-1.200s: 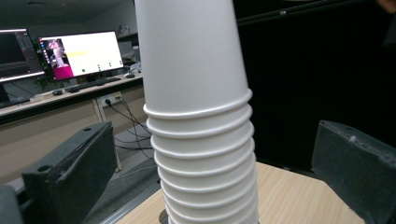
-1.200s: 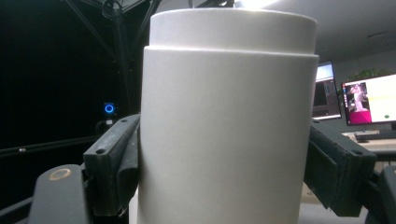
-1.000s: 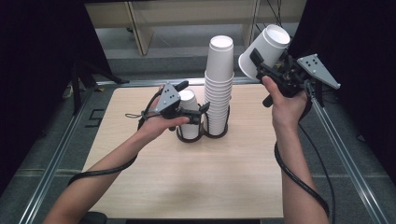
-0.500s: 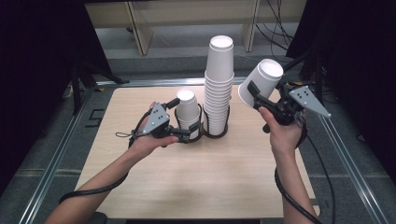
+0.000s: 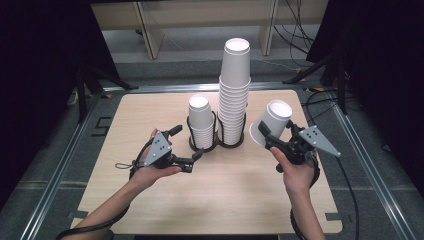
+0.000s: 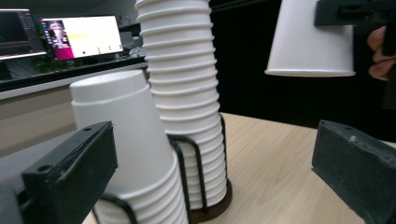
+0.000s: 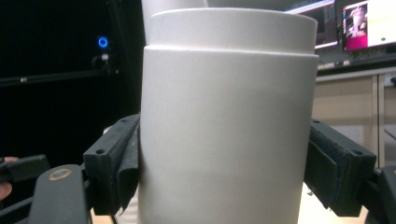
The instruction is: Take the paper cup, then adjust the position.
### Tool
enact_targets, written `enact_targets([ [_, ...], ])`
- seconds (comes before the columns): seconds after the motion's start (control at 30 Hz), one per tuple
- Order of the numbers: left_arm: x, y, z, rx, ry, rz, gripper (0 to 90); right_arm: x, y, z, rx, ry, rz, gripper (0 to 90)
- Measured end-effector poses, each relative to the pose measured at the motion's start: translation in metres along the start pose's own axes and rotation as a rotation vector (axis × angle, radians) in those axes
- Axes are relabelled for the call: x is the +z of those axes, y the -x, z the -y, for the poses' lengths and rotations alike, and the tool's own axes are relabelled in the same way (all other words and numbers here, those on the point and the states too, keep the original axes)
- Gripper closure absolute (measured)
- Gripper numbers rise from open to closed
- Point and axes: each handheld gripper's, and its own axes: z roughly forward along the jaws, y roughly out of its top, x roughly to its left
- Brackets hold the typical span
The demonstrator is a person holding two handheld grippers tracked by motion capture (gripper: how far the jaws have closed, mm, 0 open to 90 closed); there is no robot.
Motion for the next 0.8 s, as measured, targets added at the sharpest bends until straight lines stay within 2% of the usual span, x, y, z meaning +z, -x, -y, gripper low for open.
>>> enact_targets([
  [0.03,-0.002,0.0,0.002,-0.001,0.0,-0.006,0.0,-0.001,0.0,0.003,-0.008,-0.001,0.0,20.6],
  [0.1,-0.006,0.0,0.005,-0.019,-0.006,-0.013,0.0,-0.003,-0.001,0.006,0.019,-0.01,-0.001,20.6],
  [0.17,-0.008,0.0,0.006,-0.019,-0.008,-0.016,0.0,-0.004,0.002,0.008,0.012,-0.001,-0.003,20.6],
  [0.27,-0.011,0.0,0.008,-0.025,-0.008,-0.022,0.0,-0.007,0.005,0.009,0.043,-0.011,0.009,20.6],
  [0.37,-0.012,0.001,0.012,-0.029,-0.01,-0.021,0.0,-0.007,0.008,0.013,0.049,-0.014,0.013,20.6],
  [0.53,-0.008,0.008,0.023,-0.023,-0.035,-0.003,0.0,-0.006,0.006,0.025,0.061,-0.039,-0.008,20.6],
  [0.67,-0.003,0.017,0.03,-0.021,-0.044,0.015,0.0,-0.005,0.002,0.035,0.05,-0.072,0.01,20.5],
  [0.7,-0.002,0.019,0.031,-0.016,-0.046,0.02,0.0,-0.005,0.001,0.037,0.065,-0.083,0.001,20.5],
  [0.8,0.003,0.024,0.034,-0.025,-0.06,0.039,0.0,-0.003,0.0,0.044,0.04,-0.09,0.002,20.4],
])
